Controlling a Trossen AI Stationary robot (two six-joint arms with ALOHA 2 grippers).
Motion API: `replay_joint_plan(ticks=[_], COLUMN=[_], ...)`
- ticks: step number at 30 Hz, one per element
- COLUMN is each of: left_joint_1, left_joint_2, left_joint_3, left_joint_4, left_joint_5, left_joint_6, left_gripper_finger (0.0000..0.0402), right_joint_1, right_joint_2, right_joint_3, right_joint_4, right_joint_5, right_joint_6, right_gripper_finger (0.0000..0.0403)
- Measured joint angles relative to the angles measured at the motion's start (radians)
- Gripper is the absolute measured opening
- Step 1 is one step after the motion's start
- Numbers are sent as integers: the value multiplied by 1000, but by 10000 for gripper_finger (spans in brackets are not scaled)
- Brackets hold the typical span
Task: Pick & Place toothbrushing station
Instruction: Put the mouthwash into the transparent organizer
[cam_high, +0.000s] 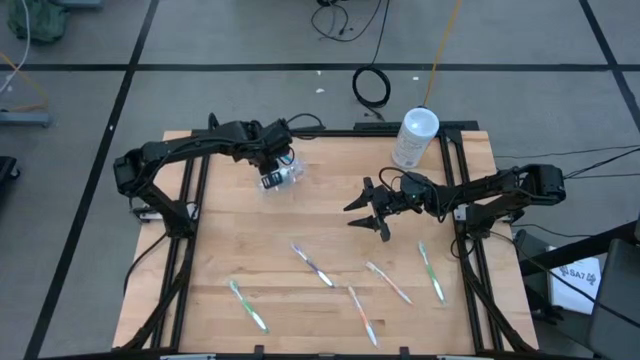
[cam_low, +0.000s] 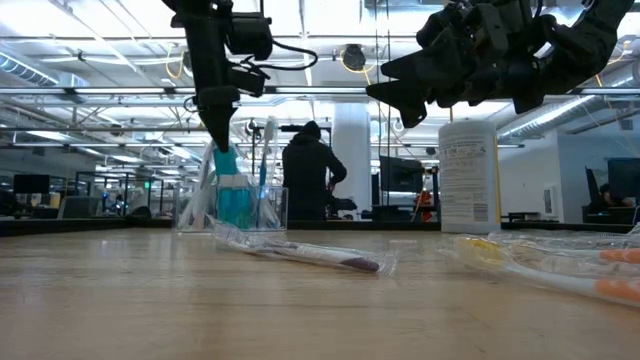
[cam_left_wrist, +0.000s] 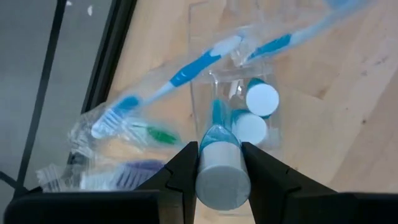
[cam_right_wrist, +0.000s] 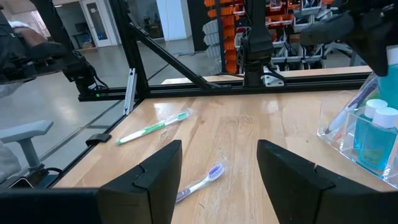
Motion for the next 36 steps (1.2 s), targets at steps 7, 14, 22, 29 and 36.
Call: replay_joint_plan(ticks=[7,14,22,29,36], left_joint_1=[16,63,108,119,100], left_joint_2=[0,39,113,149,147], left_joint_3=[0,0,0,0,0], left_joint_4=[-4,18,21,20,21], left_joint_5=[5,121,128,128,126], left_joint_6=[7,36,95,115,134], left_gripper_finger=[106,106,107,123,175], right_joint_1=[0,0,0,0,0], right_joint_2=[0,0,0,0,0], right_joint_3=[0,0,0,0,0], right_joint_4=[1,1,-5,-5,-5], right_joint_5=[0,0,0,0,0], right_joint_6=[0,0,0,-3,-3], right_gripper_finger=[201,201,201,201,201])
